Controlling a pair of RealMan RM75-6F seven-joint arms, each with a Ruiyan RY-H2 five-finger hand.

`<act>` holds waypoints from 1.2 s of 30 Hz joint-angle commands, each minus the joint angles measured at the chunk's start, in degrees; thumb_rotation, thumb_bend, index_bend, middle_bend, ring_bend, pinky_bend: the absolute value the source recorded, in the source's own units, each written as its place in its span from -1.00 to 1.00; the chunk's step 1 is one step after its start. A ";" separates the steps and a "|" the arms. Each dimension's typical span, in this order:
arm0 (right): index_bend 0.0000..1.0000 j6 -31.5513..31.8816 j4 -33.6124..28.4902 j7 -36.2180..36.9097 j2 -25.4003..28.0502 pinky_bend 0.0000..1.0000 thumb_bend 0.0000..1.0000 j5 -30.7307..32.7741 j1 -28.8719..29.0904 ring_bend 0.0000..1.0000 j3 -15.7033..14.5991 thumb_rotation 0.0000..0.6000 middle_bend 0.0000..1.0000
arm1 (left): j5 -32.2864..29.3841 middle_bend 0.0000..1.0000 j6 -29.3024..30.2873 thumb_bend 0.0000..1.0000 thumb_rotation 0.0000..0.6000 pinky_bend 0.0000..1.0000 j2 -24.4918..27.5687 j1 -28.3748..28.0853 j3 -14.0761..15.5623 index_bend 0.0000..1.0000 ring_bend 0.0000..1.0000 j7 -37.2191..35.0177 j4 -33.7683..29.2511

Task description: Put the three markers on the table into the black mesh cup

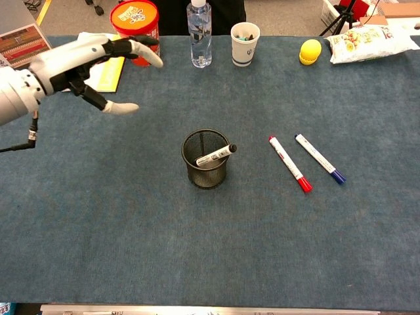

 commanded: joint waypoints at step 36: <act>-0.09 -9.87 12.70 -13.02 -8.67 -0.55 -0.77 -23.33 13.32 -0.73 -7.06 1.00 -0.33 | -7.96 -0.87 28.54 -0.54 1.00 -0.84 3.37 28.45 1.88 -0.48 -1.00 29.22 3.08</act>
